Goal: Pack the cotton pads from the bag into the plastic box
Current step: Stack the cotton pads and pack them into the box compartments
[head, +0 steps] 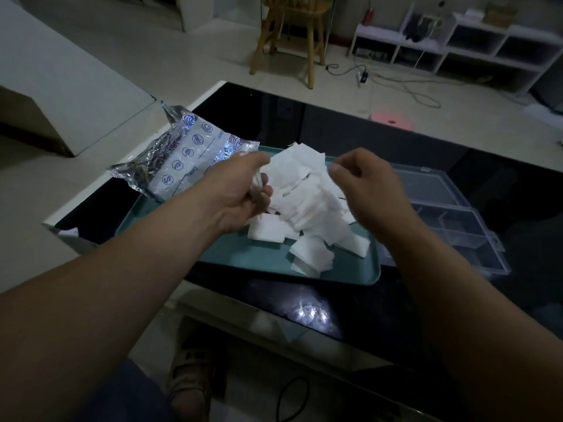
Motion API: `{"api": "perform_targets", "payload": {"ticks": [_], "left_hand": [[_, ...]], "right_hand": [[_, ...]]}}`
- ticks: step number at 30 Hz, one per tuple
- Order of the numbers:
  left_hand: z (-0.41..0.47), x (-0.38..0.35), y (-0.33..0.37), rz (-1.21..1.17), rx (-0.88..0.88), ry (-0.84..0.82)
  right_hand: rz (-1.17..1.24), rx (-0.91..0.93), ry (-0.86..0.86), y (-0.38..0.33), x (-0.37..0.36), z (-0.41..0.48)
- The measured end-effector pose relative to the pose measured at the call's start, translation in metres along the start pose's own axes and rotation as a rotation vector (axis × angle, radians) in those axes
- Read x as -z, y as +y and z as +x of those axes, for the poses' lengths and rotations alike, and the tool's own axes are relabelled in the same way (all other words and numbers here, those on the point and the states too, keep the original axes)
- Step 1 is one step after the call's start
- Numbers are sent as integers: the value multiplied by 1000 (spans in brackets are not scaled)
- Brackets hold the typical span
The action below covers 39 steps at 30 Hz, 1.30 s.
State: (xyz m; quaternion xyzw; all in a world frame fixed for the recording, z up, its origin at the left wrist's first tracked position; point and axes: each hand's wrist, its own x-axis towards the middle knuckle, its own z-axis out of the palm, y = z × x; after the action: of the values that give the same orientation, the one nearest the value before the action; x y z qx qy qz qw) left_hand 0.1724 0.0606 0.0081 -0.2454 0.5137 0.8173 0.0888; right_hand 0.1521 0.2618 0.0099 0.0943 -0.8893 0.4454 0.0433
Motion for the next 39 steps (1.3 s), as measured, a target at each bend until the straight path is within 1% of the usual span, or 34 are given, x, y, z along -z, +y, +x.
{"api": "perform_targets", "payload": {"ticks": [1, 2, 4, 6, 9, 10, 13, 16, 27, 30, 35, 37, 39], "left_hand": [[2, 2, 1, -1, -12, 31], [3, 3, 2, 11, -21, 51], [3, 3, 1, 32, -26, 66], [3, 1, -1, 39, -19, 64], [5, -1, -3, 61, -26, 52], [5, -1, -3, 74, -29, 54], [4, 0, -4, 111, -33, 61], [5, 0, -5, 123, -31, 61], [1, -2, -6, 146, -55, 67], [-1, -3, -7, 167, -78, 75], [-1, -6, -13, 249, -132, 63], [-1, -9, -18, 306, -162, 45], [-3, -11, -25, 332, -172, 10]], "right_hand": [[-99, -7, 9, 6, 0, 4], [-187, -3, -16, 10, -1, 6], [-317, 37, -128, 15, -10, 5], [-449, 108, -211, 13, -22, 0], [-694, 240, -252, 7, -34, -5], [-722, 269, -265, 6, -37, -5], [-760, 277, -279, 8, -45, -6], [-796, 271, -233, 8, -53, -7], [-678, 291, -117, 11, -53, -5], [-620, 274, -56, 13, -52, -1], [-321, 182, 113, 7, -39, 4], [-165, 84, 124, 3, -33, 5], [-62, -3, 115, 0, -30, 4]]}}
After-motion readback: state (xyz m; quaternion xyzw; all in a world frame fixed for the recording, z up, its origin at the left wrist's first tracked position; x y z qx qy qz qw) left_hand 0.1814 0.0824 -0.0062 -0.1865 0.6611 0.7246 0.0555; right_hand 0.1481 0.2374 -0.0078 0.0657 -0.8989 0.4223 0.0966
